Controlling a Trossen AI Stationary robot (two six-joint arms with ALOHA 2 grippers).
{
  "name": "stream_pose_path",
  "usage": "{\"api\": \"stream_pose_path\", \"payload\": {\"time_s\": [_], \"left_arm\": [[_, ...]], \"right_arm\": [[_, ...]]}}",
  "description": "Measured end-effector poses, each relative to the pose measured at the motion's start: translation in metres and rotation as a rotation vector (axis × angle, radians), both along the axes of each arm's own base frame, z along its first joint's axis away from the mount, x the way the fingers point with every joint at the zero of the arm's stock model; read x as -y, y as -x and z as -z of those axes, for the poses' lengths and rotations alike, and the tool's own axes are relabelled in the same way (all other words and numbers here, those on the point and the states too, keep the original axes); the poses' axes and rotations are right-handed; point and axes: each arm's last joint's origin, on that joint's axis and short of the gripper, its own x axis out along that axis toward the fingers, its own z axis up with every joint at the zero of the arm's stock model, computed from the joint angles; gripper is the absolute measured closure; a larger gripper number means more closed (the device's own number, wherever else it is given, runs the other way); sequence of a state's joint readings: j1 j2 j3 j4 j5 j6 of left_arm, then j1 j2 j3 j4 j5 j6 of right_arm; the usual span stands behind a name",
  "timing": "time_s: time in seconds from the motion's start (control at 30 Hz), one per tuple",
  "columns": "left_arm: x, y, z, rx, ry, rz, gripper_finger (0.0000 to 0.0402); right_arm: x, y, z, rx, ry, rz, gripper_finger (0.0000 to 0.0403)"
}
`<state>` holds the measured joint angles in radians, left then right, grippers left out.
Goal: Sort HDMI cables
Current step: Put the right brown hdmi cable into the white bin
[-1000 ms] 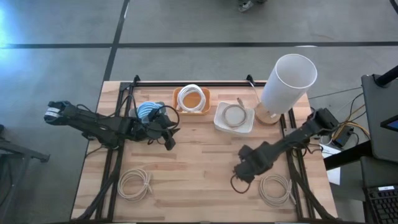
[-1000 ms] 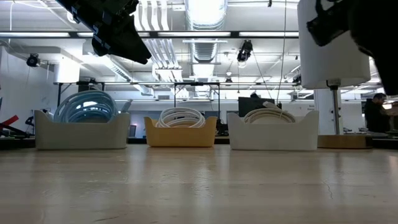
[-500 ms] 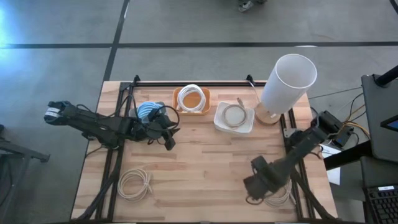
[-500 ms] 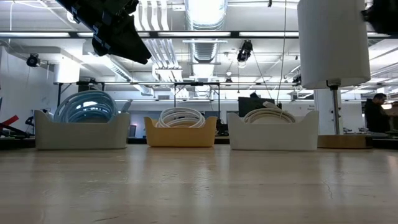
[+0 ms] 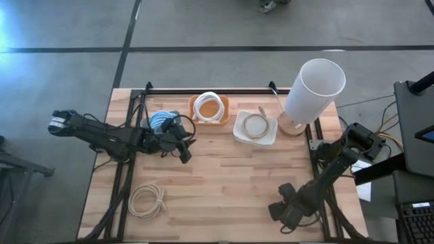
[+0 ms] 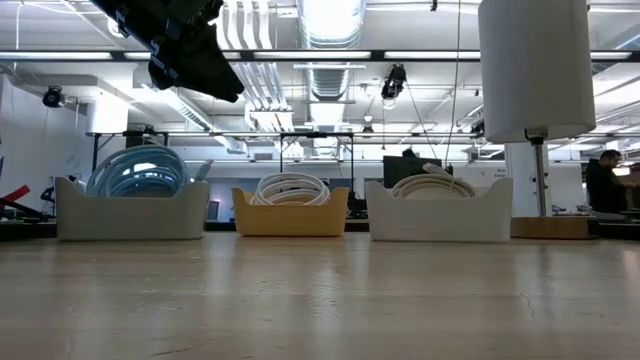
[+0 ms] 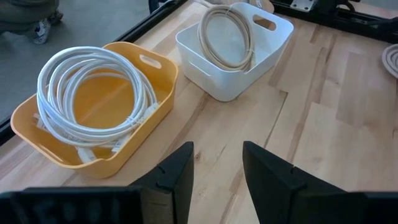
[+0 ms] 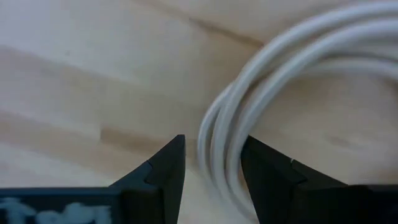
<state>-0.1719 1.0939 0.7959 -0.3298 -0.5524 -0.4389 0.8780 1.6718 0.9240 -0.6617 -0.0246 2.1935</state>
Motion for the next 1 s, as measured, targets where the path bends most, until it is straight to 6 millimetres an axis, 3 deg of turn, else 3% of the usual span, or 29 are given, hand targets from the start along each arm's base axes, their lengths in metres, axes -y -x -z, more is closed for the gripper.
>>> {"api": "stream_pose_path", "payload": {"time_s": [0.37,0.63,0.83,1.0], "left_arm": [[0.000,0.000,0.000,0.005,0.009,-0.006,0.0262],[0.000,0.001,0.005,0.006,0.034,-0.023,0.0262],[0.000,0.002,0.014,0.013,0.061,-0.042,0.0262],[-0.001,0.003,0.020,0.015,0.074,-0.051,0.0262]], "right_arm": [[0.009,0.006,0.013,0.032,0.057,-0.089,0.0270],[0.019,0.000,0.016,0.053,0.106,-0.215,0.0289],[0.026,-0.018,0.008,0.096,0.152,-0.341,0.0345],[0.030,-0.047,-0.013,0.240,0.255,-0.457,0.0371]]}}
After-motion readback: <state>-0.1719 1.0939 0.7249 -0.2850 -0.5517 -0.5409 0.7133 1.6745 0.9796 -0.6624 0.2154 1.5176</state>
